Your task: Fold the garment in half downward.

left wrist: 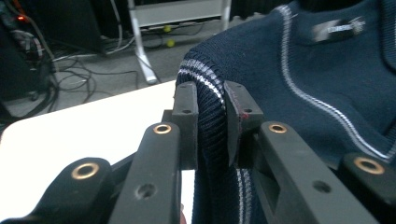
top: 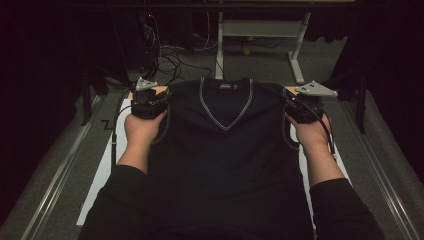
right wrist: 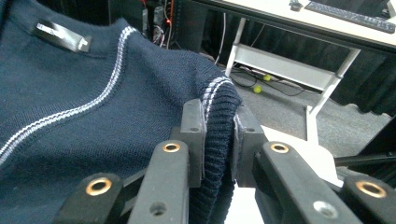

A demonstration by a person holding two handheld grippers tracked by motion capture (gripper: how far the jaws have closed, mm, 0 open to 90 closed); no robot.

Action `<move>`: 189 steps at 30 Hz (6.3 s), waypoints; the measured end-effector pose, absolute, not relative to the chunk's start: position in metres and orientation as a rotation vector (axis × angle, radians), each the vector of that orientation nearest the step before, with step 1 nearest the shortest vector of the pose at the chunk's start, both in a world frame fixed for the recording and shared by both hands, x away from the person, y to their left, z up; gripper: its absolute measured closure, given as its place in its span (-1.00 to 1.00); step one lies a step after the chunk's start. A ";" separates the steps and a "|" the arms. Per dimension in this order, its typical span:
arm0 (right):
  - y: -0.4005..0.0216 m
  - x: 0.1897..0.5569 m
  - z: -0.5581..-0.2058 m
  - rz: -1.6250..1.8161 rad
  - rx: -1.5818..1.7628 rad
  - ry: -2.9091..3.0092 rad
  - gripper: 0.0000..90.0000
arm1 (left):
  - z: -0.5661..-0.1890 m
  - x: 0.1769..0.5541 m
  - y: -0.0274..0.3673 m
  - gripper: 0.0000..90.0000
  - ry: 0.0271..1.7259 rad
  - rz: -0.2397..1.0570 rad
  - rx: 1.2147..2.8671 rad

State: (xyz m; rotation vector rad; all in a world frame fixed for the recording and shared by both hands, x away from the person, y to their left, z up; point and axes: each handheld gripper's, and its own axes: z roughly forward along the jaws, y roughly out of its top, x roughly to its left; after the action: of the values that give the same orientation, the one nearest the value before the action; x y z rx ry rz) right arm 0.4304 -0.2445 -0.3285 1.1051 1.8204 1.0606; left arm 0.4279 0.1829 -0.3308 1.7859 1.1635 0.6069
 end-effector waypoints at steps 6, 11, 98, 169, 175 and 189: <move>-0.245 0.415 -0.340 1.068 1.084 1.854 0.75 | -0.356 0.408 0.196 0.60 1.142 0.555 1.799; -0.246 0.389 -0.351 1.118 1.040 1.862 0.75 | -0.370 0.379 0.206 0.60 1.069 0.500 1.780; -0.298 0.332 -0.471 0.957 1.500 2.054 -0.36 | -0.481 0.325 0.242 -0.47 1.413 0.312 1.884; -0.268 0.432 -0.418 0.990 1.337 1.881 -0.04 | -0.432 0.423 0.219 -0.19 1.449 0.497 1.776; -0.275 0.415 -0.411 1.065 1.331 1.886 -0.21 | -0.429 0.407 0.220 -0.43 1.421 0.449 1.738; -0.269 0.370 -0.454 1.018 1.308 2.059 -0.17 | -0.465 0.371 0.198 -0.39 1.266 0.292 1.969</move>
State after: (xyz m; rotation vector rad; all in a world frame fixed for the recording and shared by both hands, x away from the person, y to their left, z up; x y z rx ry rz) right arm 0.3700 -0.2687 -0.4540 1.3077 2.0585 1.0177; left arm 0.3715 0.1980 -0.4653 1.9693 1.2663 0.2921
